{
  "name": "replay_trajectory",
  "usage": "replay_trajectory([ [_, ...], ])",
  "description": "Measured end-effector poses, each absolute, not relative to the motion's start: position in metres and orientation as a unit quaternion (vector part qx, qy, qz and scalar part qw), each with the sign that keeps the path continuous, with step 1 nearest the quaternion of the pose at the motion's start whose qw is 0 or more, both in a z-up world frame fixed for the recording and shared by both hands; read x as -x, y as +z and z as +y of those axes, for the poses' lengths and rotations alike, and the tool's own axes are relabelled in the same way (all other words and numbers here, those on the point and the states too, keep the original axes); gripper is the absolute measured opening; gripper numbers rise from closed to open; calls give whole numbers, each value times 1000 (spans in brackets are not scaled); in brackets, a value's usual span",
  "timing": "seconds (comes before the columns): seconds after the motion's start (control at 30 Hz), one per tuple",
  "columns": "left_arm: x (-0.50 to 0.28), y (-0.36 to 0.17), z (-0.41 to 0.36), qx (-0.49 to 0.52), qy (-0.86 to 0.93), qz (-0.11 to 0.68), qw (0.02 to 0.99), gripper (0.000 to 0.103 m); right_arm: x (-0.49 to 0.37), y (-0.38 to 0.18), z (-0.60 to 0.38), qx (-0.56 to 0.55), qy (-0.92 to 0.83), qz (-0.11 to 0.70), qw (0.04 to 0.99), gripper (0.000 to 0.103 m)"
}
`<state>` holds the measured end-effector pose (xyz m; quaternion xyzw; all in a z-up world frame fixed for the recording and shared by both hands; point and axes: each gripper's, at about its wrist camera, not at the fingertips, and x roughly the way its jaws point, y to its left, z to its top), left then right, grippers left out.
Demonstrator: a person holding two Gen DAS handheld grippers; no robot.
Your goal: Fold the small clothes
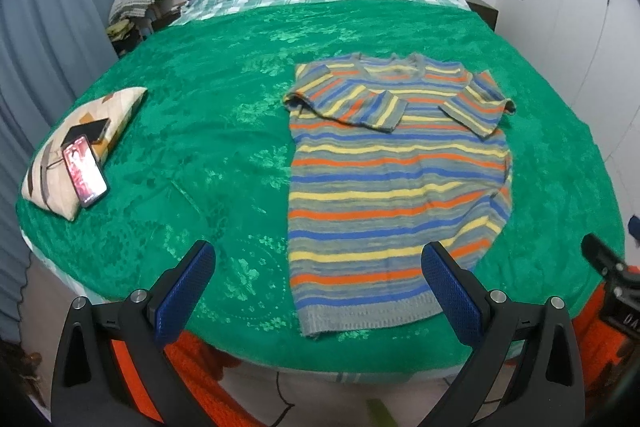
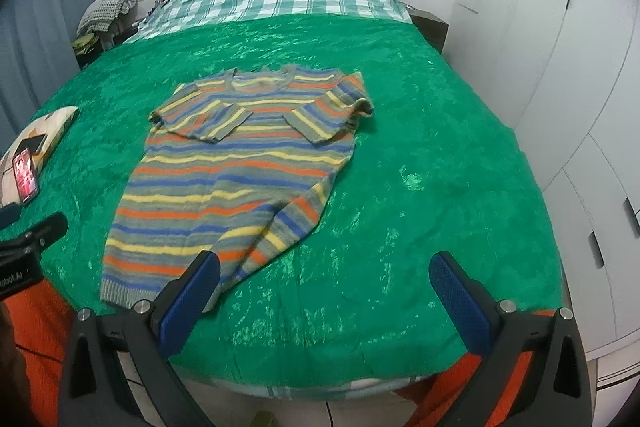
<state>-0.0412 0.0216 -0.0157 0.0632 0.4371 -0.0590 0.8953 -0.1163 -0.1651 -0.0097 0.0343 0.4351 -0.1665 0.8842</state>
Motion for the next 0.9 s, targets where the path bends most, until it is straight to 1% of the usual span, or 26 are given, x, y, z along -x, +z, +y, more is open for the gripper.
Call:
replay_trajectory([
  [0.33,50,-18,20,-65,-56,450,889,103,118,-6,-146,-12,-148,442,885,103],
  [0.9,53,-23,22,-69,-53,458,885,103,118,-9,-146,-16,-151,450,880,103],
])
